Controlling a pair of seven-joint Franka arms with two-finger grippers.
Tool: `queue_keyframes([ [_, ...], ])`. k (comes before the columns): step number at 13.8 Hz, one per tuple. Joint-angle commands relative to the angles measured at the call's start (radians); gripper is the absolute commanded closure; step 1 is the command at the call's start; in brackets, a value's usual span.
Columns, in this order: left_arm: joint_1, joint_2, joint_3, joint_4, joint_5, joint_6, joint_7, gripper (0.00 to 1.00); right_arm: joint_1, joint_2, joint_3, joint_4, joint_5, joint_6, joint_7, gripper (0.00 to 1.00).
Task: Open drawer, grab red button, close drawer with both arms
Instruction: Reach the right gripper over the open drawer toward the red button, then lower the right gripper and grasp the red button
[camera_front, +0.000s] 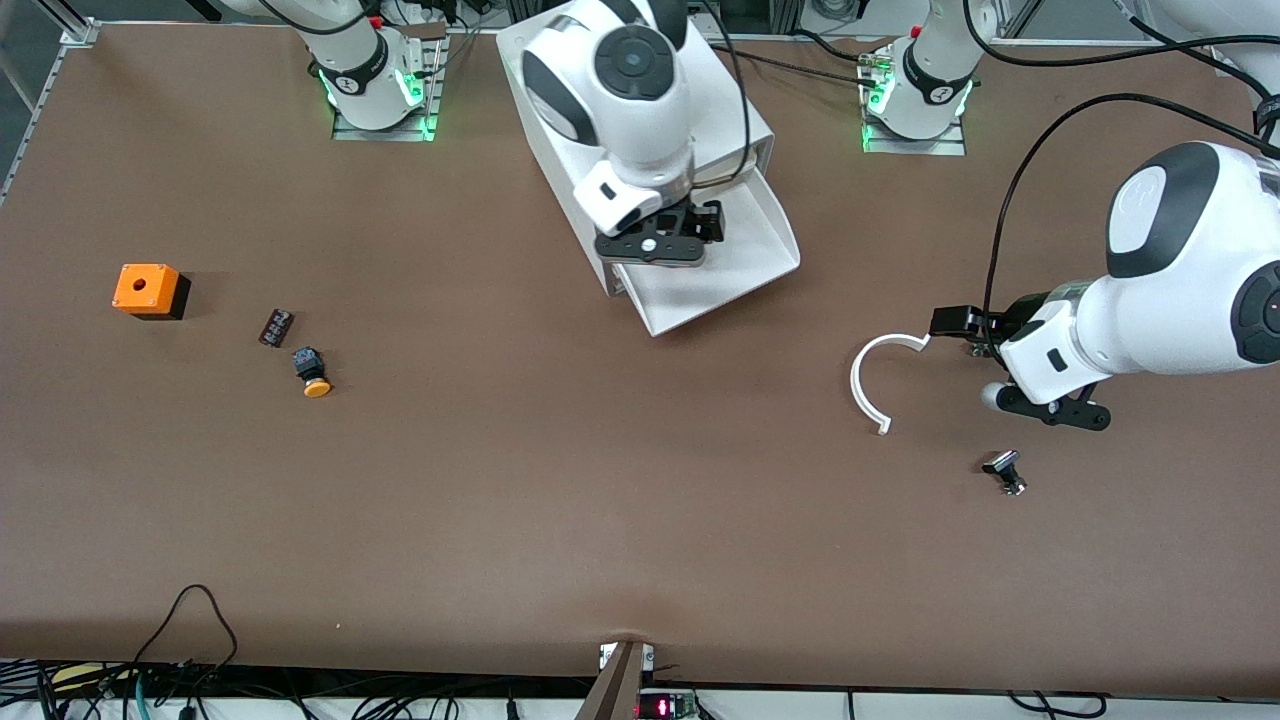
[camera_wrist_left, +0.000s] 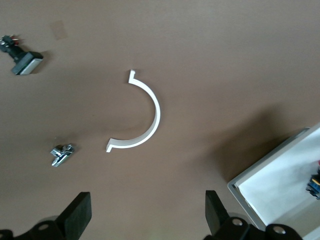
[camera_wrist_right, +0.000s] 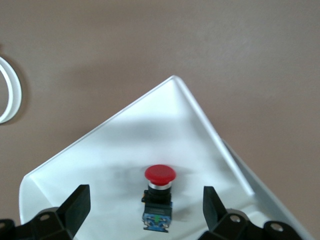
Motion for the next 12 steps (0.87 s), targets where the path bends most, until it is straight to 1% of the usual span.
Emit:
queue_keyframes([
  [1, 0.005, -0.030, -0.004, -0.021, 0.037, -0.007, -0.027, 0.00, 0.017, 0.078, -0.013, 0.087, -0.010, -0.014, 0.050, 0.00],
  [5, 0.003, -0.031, -0.015, -0.028, 0.037, -0.007, -0.056, 0.00, 0.066, 0.138, -0.016, 0.102, -0.033, -0.012, 0.057, 0.01],
  [7, 0.003, -0.031, -0.015, -0.031, 0.037, -0.010, -0.056, 0.00, 0.076, 0.146, -0.015, 0.101, -0.053, -0.012, 0.048, 0.01],
  [10, 0.000, -0.028, -0.015, -0.031, 0.037, -0.009, -0.066, 0.00, 0.077, 0.150, -0.015, 0.093, -0.059, -0.014, 0.047, 0.02],
  [12, -0.003, -0.027, -0.015, -0.033, 0.038, -0.009, -0.071, 0.00, 0.082, 0.152, -0.015, 0.089, -0.081, -0.017, 0.045, 0.04],
])
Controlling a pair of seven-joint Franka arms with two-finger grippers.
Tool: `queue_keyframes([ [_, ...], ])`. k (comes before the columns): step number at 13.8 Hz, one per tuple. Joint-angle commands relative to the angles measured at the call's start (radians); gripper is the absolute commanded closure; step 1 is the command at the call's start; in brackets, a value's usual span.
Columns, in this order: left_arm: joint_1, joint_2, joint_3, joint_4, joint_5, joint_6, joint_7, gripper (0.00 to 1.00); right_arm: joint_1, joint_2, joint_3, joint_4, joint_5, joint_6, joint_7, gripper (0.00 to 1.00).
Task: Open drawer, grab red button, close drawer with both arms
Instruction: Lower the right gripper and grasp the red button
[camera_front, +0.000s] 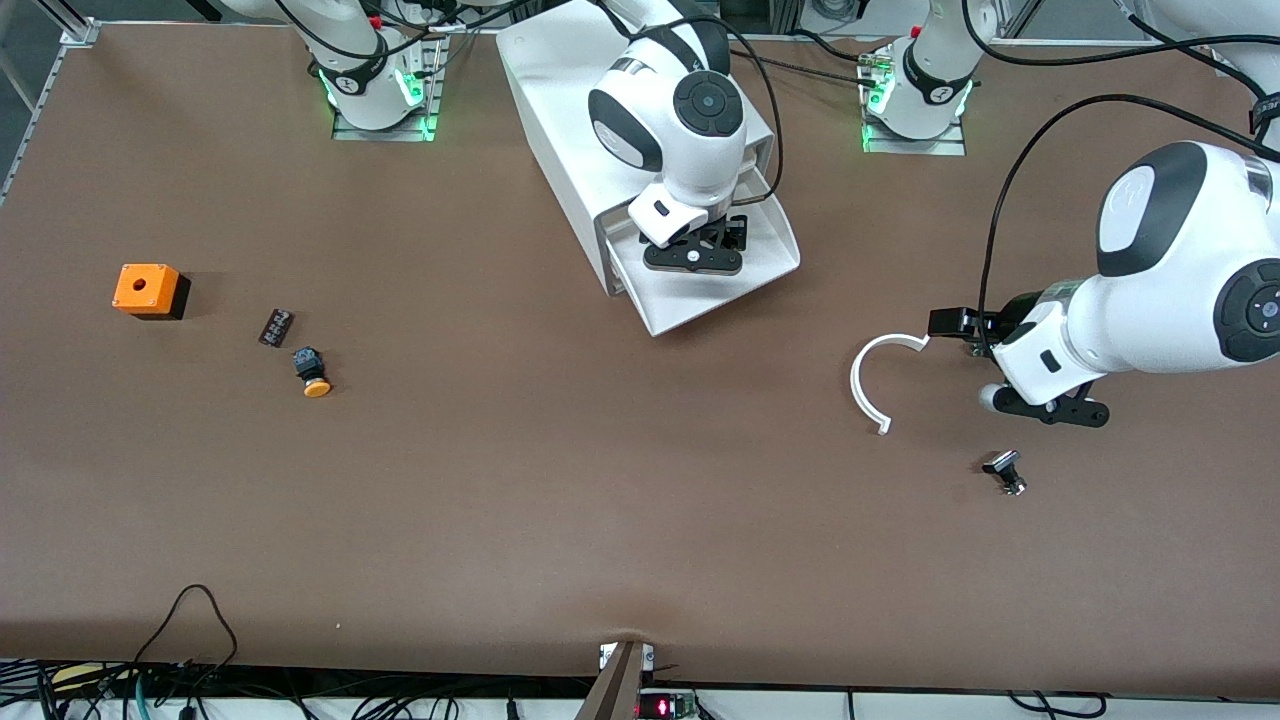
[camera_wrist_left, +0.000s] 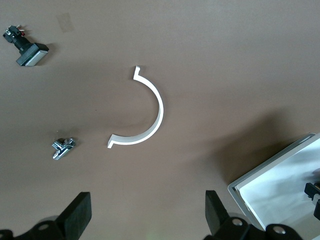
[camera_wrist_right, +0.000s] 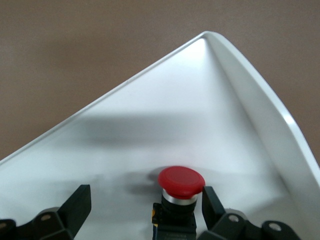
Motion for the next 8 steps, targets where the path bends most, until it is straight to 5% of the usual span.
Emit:
queue_keyframes([
  [1, 0.001, -0.024, -0.006, -0.025, 0.029, -0.007, -0.016, 0.00, 0.017, 0.014, -0.010, 0.011, -0.034, -0.021, 0.009, 0.06],
  [5, 0.001, -0.021, -0.006, -0.025, 0.029, -0.007, -0.016, 0.00, 0.020, 0.014, -0.010, -0.005, -0.049, -0.023, -0.001, 0.09],
  [8, 0.001, -0.020, -0.006, -0.025, 0.027, -0.006, -0.016, 0.00, 0.024, 0.013, -0.010, -0.020, -0.049, -0.024, -0.001, 0.32],
])
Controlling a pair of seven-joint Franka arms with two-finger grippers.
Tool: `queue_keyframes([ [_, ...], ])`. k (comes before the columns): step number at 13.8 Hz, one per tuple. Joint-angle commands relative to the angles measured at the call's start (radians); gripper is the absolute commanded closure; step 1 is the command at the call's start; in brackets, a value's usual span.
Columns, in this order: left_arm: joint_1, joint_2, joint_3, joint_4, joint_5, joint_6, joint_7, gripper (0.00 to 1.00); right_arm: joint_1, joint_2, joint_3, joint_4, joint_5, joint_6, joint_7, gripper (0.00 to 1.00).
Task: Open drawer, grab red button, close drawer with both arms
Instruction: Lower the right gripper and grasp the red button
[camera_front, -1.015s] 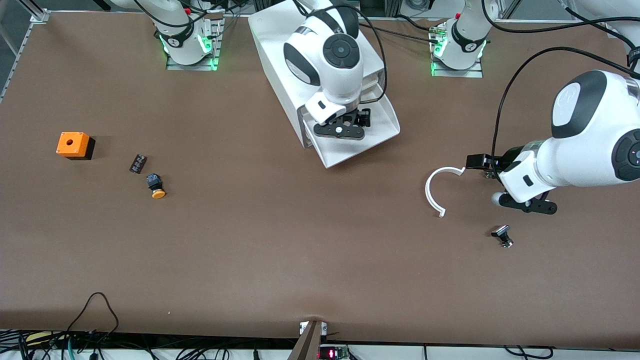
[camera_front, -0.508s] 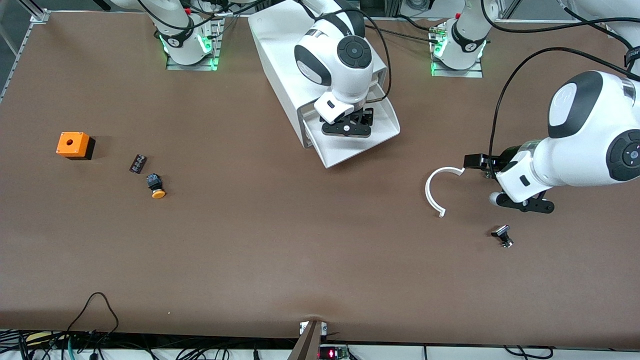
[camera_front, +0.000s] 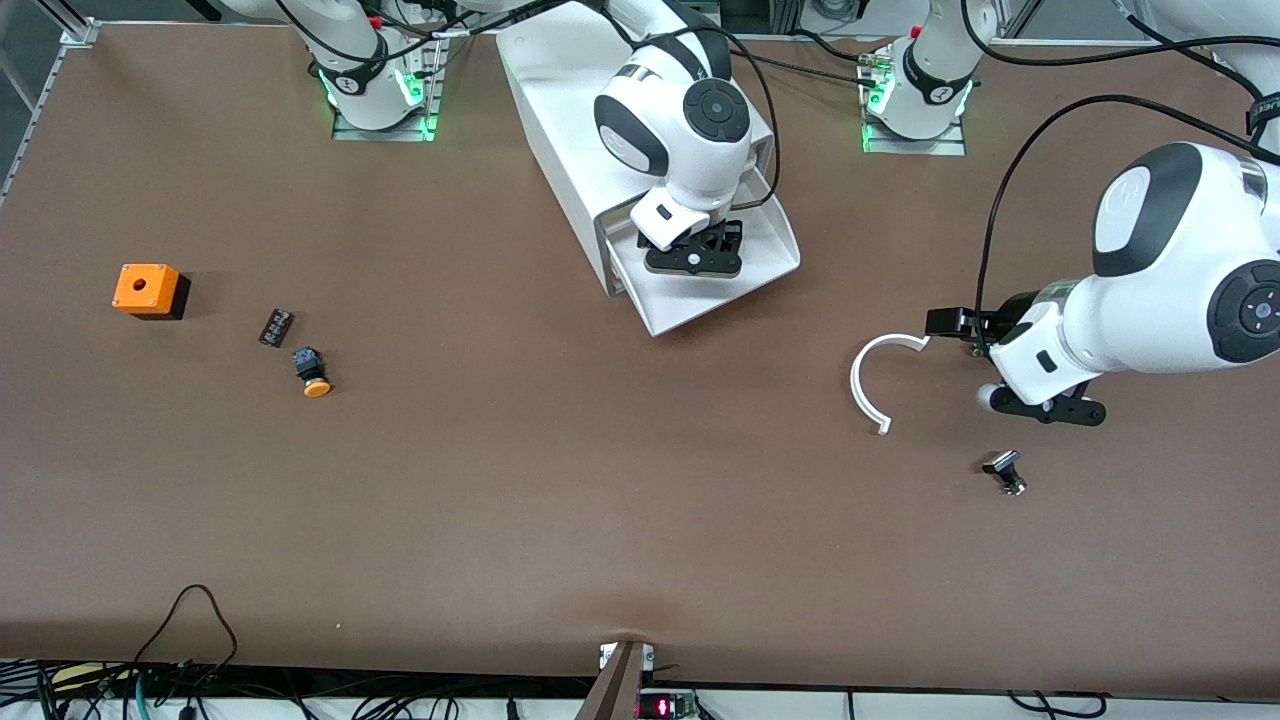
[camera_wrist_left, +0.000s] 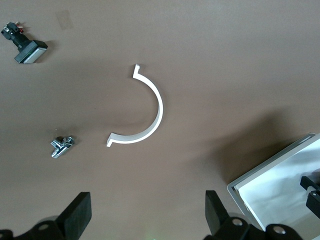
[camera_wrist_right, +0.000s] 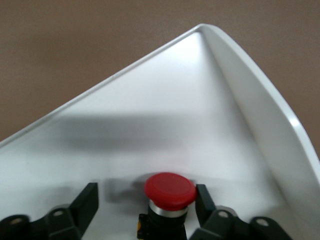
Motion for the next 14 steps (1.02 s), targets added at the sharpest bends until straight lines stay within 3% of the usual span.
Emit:
queue_keyframes([
  [1, 0.002, -0.020, -0.005, -0.021, 0.029, -0.005, -0.010, 0.00, 0.014, -0.006, -0.010, -0.013, -0.014, -0.013, -0.003, 0.41],
  [7, 0.002, -0.017, -0.005, -0.023, 0.029, -0.005, -0.010, 0.00, 0.011, -0.015, -0.013, -0.012, -0.013, -0.015, -0.043, 1.00],
  [10, 0.002, -0.015, -0.005, -0.021, 0.029, -0.002, -0.010, 0.00, -0.009, -0.043, -0.017, -0.004, -0.003, -0.033, -0.047, 1.00],
  [14, -0.006, -0.014, -0.005, -0.013, 0.016, 0.018, -0.018, 0.01, -0.088, -0.075, -0.014, 0.103, 0.004, -0.154, -0.139, 1.00],
])
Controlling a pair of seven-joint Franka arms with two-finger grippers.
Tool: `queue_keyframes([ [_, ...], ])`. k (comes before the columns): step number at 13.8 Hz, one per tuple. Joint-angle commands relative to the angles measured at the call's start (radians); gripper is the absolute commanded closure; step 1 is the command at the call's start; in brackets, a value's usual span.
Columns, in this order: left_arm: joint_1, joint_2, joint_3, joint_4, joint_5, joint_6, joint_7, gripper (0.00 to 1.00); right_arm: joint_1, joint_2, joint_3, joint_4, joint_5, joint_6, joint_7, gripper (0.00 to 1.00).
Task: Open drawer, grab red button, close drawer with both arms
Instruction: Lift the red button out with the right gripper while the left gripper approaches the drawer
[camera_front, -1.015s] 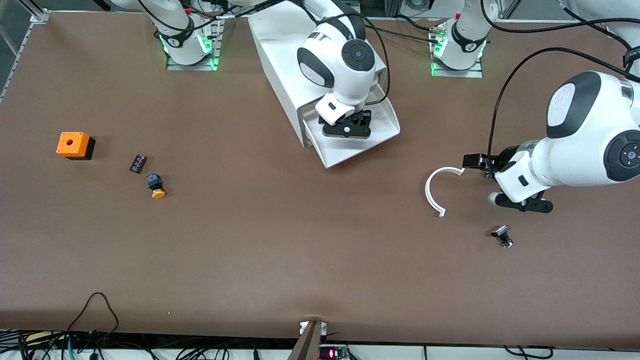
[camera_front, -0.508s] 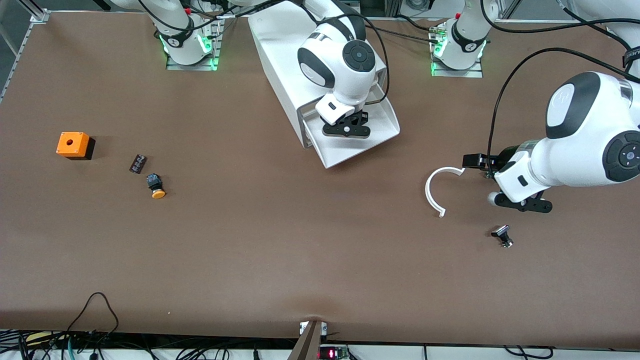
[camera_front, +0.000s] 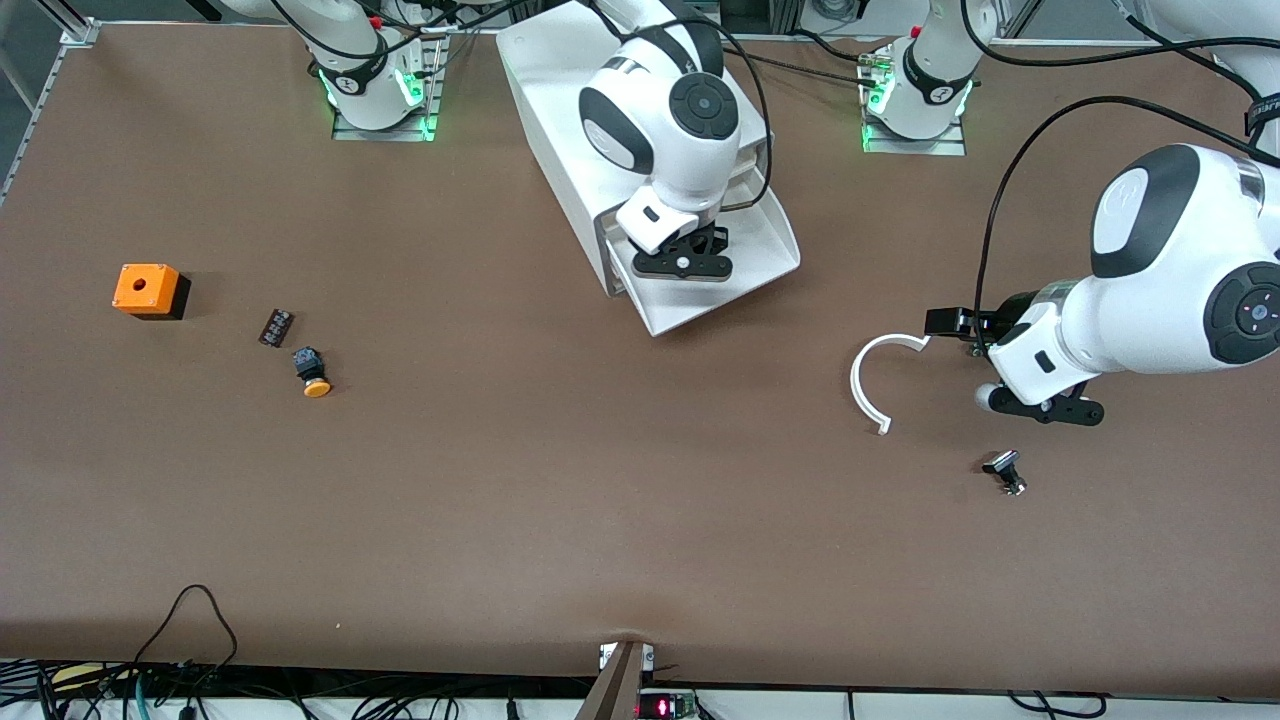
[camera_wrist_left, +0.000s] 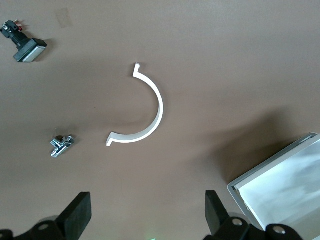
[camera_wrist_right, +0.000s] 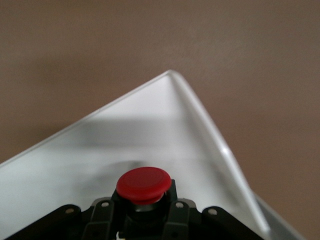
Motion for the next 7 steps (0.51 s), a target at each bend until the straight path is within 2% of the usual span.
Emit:
queue_keyframes([
  [1, -0.008, -0.011, -0.005, -0.015, 0.016, 0.042, -0.047, 0.00, -0.077, -0.039, 0.019, 0.072, 0.009, -0.100, -0.082, 1.00],
  [5, -0.083, 0.029, -0.006, -0.034, 0.027, 0.134, -0.286, 0.00, -0.231, -0.154, 0.008, 0.071, 0.106, -0.201, -0.348, 1.00],
  [7, -0.122, 0.029, -0.006, -0.088, 0.028, 0.219, -0.396, 0.00, -0.336, -0.183, 0.007, 0.066, 0.110, -0.282, -0.507, 1.00],
])
